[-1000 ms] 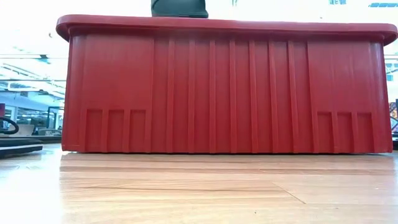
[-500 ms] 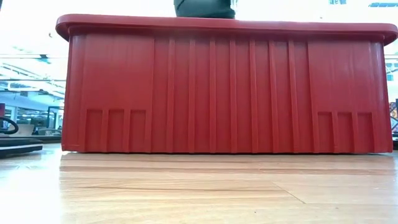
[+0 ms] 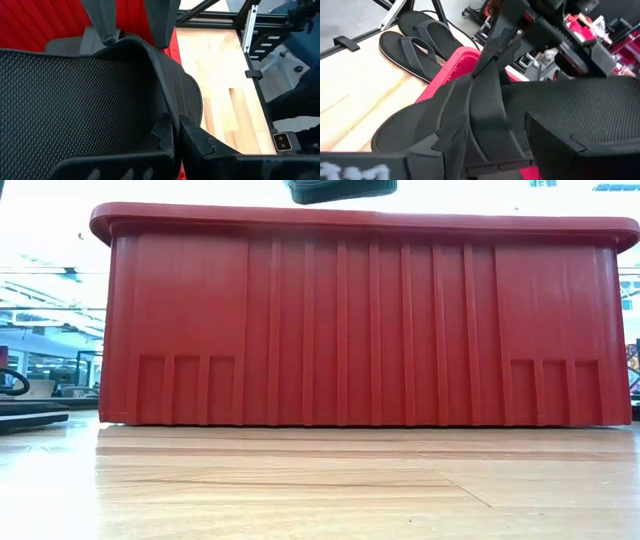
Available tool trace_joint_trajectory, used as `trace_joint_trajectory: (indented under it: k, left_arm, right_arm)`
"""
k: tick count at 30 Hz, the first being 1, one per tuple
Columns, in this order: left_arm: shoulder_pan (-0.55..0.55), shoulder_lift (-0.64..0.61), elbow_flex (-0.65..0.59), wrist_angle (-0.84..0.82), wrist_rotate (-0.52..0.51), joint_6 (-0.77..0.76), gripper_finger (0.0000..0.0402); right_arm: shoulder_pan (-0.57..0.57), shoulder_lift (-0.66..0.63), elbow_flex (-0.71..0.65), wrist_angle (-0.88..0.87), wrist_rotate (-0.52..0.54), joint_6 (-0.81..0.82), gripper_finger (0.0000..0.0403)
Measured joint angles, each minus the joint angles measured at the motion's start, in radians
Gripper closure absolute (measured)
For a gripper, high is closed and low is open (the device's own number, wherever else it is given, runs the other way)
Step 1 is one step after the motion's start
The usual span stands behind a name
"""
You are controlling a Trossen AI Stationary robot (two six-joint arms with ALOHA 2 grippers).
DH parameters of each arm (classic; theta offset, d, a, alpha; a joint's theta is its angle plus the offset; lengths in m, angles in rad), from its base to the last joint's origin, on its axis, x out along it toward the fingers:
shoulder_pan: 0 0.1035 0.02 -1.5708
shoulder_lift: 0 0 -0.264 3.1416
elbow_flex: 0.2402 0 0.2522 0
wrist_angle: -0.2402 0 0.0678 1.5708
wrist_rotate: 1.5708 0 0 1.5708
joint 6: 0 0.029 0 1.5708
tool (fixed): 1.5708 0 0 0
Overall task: Pick and place slides into bin
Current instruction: Put the black slide into the red bin
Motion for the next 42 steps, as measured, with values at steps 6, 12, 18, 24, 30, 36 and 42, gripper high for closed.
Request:
trace_joint_trajectory:
  k: [6, 12, 18, 24, 30, 36, 42]
  left_arm:
    - [0.002, 0.035, 0.000, 0.020, 0.050, 0.009, 0.0401]
    - [0.008, 0.075, -0.001, 0.055, 0.075, 0.024, 0.0401]
    - [0.034, 0.071, -0.001, 0.049, 0.077, 0.021, 0.0401]
    - [0.036, 0.064, -0.002, 0.038, 0.090, 0.041, 0.0401]
    - [0.045, 0.067, -0.002, 0.039, 0.096, 0.058, 0.0401]
    - [0.045, 0.067, -0.002, 0.055, 0.103, 0.065, 0.0401]
    - [0.045, 0.063, -0.001, 0.090, 0.059, 0.058, 0.0374]
  right_arm:
    - [-0.017, 0.020, 0.001, 0.020, -0.076, -0.007, 0.0219]
    - [-0.041, 0.087, 0.002, -0.015, -0.202, 0.018, 0.0227]
    - [-0.062, 0.110, 0.002, -0.099, -0.262, 0.031, 0.0227]
    - [-0.088, 0.113, 0.003, -0.174, -0.339, 0.042, 0.0235]
    - [-0.088, 0.113, 0.003, -0.195, -0.389, 0.049, 0.0316]
    - [-0.095, 0.113, 0.002, -0.185, -0.391, 0.078, 0.0389]
    - [-0.115, 0.114, 0.039, -0.250, -0.394, 0.088, 0.0398]
